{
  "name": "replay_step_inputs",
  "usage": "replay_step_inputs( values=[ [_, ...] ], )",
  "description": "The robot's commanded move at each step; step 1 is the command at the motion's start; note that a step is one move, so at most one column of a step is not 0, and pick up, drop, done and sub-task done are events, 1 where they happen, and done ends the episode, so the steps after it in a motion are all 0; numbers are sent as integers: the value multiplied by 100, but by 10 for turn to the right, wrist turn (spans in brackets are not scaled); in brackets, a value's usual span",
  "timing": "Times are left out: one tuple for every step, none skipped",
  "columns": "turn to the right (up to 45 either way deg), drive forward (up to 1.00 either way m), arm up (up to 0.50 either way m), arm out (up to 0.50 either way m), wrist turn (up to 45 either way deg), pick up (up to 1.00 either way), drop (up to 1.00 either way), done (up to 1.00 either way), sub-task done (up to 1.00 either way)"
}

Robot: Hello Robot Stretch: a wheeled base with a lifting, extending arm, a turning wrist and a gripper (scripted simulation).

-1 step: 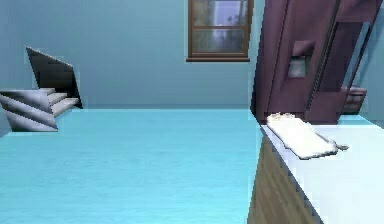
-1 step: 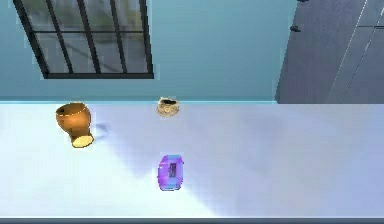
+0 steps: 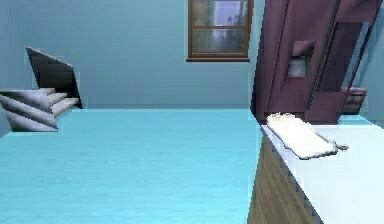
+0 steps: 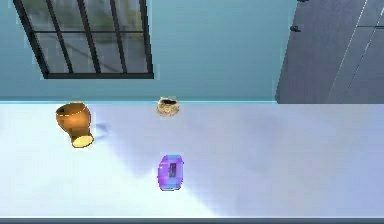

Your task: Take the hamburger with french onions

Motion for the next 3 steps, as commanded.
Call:
replay_step_inputs(
  values=[
    [0,0,38,0,0,0,0,0,0],
    [0,0,0,50,0,0,0,0,0],
    [0,0,0,0,450,0,0,0,0]
  ],
)
